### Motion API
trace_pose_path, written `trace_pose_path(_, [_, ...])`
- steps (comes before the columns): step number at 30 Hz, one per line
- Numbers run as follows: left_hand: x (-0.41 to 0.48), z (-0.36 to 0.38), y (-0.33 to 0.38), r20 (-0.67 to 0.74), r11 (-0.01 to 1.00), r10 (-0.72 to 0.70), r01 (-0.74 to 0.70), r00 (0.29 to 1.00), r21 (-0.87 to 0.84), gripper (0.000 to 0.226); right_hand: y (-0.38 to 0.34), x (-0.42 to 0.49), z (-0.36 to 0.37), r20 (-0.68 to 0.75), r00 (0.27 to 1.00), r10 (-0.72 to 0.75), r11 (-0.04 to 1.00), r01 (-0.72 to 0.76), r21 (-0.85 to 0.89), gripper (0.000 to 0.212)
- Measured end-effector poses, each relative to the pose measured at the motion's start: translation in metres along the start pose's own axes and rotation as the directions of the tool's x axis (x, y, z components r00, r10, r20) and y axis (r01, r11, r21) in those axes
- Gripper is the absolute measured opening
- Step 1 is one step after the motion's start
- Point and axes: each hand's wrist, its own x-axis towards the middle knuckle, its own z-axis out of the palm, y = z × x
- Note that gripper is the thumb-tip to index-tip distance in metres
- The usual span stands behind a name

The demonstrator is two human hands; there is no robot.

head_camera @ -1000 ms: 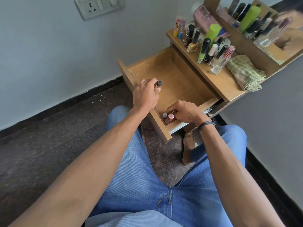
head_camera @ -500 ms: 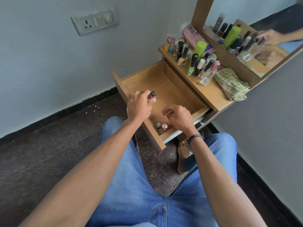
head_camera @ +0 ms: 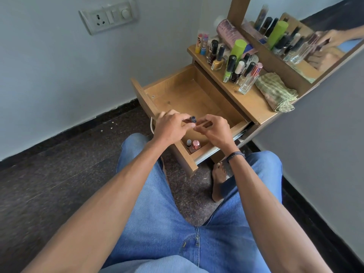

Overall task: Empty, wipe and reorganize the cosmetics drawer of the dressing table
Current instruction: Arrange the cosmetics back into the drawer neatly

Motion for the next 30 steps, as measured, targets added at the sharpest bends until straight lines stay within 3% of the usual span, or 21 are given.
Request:
trace_pose_path(3, [-0.001,-0.004,-0.007,0.083,0.998,0.059,-0.061,0.995,0.015,0.03,0.001,0.003,0.0,0.075,0.997,-0.003,0.996,0.01,-0.087,0.013])
trace_pose_path(7, [-0.003,-0.005,-0.006,0.101,0.997,0.073,-0.076,0.992,0.026,0.046,0.001,0.009,0.001,0.237,0.972,-0.001,0.932,0.087,-0.351,0.011])
trace_pose_path(10, [-0.003,-0.005,-0.005,0.106,0.996,0.071,-0.076,0.992,0.038,0.047,-0.002,0.014,-0.001,0.344,0.939,0.024,0.886,0.14,-0.442,0.012])
trace_pose_path(17, [-0.005,-0.006,-0.004,0.099,0.992,0.1,-0.106,0.99,0.066,0.039,-0.007,0.023,0.001,0.46,0.878,0.134,0.858,0.13,-0.497,0.036])
trace_pose_path(30, [-0.006,-0.007,-0.004,0.114,0.988,0.113,-0.124,0.987,0.093,0.03,-0.013,0.021,-0.004,0.534,0.84,0.1,0.87,0.186,-0.457,0.04])
